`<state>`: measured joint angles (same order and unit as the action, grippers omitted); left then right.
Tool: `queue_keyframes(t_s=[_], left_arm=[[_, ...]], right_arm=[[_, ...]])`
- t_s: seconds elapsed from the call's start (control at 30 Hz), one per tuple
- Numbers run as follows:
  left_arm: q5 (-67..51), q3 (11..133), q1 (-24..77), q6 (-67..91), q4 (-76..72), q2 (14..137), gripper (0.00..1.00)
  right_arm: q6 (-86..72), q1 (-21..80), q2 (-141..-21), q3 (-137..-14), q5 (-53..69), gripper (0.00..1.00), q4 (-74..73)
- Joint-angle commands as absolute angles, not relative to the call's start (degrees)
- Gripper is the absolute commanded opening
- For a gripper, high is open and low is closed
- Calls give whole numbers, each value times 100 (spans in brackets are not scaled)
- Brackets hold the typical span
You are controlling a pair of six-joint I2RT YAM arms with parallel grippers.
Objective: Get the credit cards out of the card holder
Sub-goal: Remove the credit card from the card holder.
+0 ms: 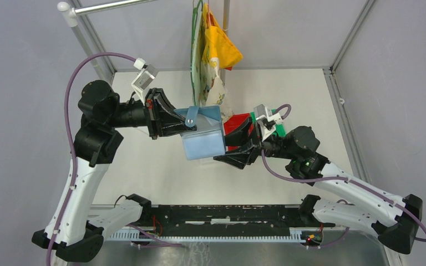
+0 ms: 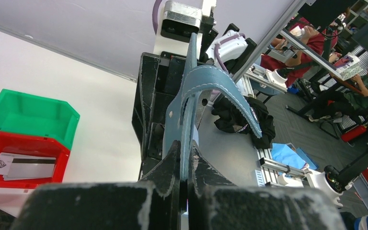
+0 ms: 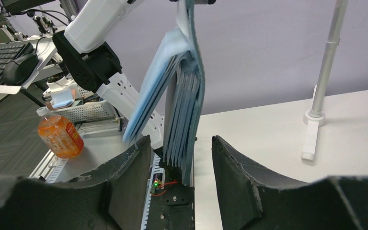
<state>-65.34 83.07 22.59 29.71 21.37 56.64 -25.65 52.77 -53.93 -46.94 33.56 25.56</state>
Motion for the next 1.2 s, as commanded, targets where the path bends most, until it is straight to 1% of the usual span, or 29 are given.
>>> queue_keyframes(t_s=[0.0, 0.13, 0.27, 0.47, 0.57, 0.77, 0.87, 0.97, 1.17], left_arm=[[-6672, 8491, 2250, 2752, 2126, 5621, 2], [-6671, 8523, 2242, 2751, 2136, 5633, 2], [-6669, 8544, 2249, 2760, 2145, 5652, 2], [-6680, 8599, 2247, 2786, 2152, 5661, 2], [-6683, 8675, 2243, 2778, 2173, 5687, 2], [-6704, 8818, 2245, 2777, 2203, 5738, 2], [-6697, 8837, 2250, 2786, 2198, 5755, 2], [-6704, 8824, 2245, 2791, 2198, 5757, 2], [-6705, 8844, 2248, 2821, 2188, 5771, 2]], right_arm=[[-2379, 5291, -5151, -4836, 3569, 54, 2740], [-2303, 5291, -5007, -4751, 3578, 50, 2717], [-2311, 5291, -4997, -4769, 3545, 44, 2716], [-2294, 5291, -5016, -4820, 3622, 40, 2707], [-2207, 5291, -5007, -4850, 3752, 40, 2633], [-1826, 5291, -4940, -4920, 3920, 49, 2035], [-1760, 5291, -4947, -4982, 3893, 51, 1894], [-1814, 5291, -4975, -5057, 3914, 51, 1964], [-1873, 5291, -5070, -5216, 3742, 45, 2099]])
